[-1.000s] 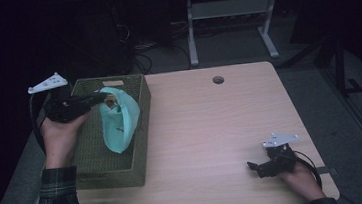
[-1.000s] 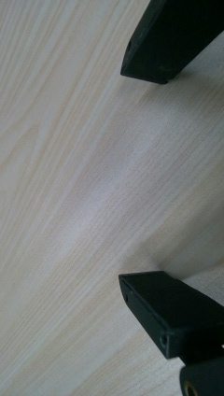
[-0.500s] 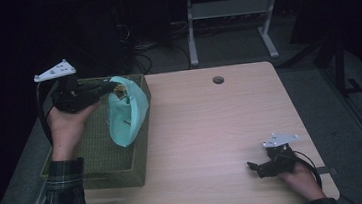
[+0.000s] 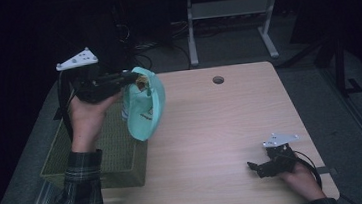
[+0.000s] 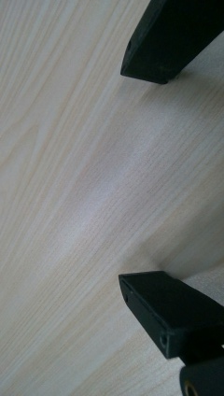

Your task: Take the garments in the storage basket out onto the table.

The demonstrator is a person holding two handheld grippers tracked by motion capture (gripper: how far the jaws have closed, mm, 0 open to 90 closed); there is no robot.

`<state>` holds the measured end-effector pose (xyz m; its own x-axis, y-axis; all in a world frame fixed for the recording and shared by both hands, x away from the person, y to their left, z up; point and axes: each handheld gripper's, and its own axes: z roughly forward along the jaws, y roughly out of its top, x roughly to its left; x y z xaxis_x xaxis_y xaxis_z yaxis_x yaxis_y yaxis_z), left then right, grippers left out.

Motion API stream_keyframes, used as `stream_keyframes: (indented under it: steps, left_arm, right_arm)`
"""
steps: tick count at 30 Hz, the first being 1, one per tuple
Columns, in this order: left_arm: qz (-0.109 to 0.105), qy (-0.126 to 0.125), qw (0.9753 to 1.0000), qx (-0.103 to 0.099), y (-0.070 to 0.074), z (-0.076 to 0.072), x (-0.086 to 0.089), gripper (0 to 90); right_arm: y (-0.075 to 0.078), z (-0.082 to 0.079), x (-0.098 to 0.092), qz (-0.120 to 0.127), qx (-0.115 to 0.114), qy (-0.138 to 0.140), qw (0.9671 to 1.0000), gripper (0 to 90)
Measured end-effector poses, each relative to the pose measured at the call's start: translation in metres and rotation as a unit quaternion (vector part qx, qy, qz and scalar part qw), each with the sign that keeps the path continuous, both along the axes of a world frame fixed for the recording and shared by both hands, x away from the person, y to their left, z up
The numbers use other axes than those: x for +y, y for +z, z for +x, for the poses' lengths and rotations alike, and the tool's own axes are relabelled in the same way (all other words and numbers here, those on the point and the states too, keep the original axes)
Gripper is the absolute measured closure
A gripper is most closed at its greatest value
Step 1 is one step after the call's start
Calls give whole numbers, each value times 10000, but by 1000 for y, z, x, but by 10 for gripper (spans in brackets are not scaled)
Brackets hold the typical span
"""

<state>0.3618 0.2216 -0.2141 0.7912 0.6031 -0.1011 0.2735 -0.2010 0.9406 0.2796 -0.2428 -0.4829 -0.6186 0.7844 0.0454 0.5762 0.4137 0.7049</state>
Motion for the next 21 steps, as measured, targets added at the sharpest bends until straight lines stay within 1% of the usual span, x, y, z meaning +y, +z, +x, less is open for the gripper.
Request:
stream_keyframes:
  steps: [1,2,5,7,8,10,12,13,16,17,18,19,21]
  left_arm:
    - [0,0,10000,0,0,0,0,863]
    - [10,-37,10000,-6,0,1,-4,863]
    - [-48,-117,9999,-5,0,3,-13,864]
    - [-57,-187,9998,7,-1,5,-19,863]
    - [-84,-257,9996,28,-3,7,-26,863]
    - [-92,-282,9996,35,-4,7,-28,863]
    - [-90,-393,9992,68,-7,11,-39,864]
    - [-90,-393,9992,68,-7,11,-39,863]
    - [-69,-518,9985,138,-15,14,-55,863]
    - [-59,-549,9984,154,-17,14,-59,863]
    - [-59,-549,9984,154,-17,14,-59,864]
    - [-35,-613,9979,185,-21,15,-66,864]
    - [-1,-680,9974,220,-26,16,-73,864]
  right_arm:
    - [0,0,0,0,0,0,10000,20]
    - [0,0,0,0,1,-1,10000,20]
    - [0,0,0,-10,-3,6,10000,20]
    - [0,0,0,-1,0,0,10000,20]
    - [0,0,0,-3,0,2,10000,20]
    - [0,0,0,-7,-1,5,10000,20]
    - [0,0,0,-5,1,4,10000,20]
    - [0,0,0,-5,1,4,10000,20]
    - [0,0,0,-6,1,3,10000,20]
    - [0,0,0,-6,2,3,10000,20]
    - [0,0,0,-7,1,4,10000,20]
    - [0,0,0,-3,6,0,10000,20]
    - [0,0,0,-3,6,0,10000,20]
